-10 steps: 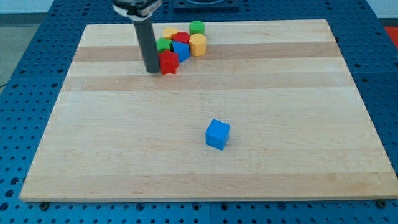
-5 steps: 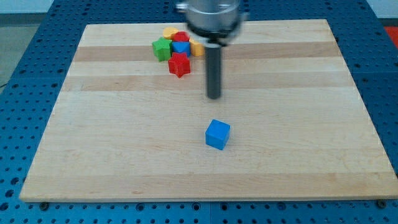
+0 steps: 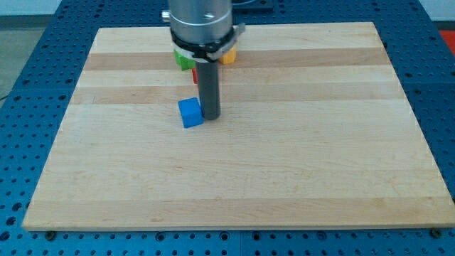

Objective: Move the red star and blue cube into the group of blocks

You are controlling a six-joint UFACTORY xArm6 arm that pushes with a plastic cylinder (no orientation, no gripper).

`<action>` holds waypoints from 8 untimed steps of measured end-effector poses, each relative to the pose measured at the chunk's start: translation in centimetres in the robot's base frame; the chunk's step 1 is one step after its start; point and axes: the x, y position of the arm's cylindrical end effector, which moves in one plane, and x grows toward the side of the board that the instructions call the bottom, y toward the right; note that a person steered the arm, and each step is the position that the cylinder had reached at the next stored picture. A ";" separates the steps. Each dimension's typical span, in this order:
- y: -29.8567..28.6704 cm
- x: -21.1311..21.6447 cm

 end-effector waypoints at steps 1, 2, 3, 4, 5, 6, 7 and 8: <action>0.0 4.6; -3.1 2.4; -6.8 -2.8; -6.9 -5.0; -6.3 -7.1; -6.3 -9.2; -6.3 -9.3; -6.3 -9.3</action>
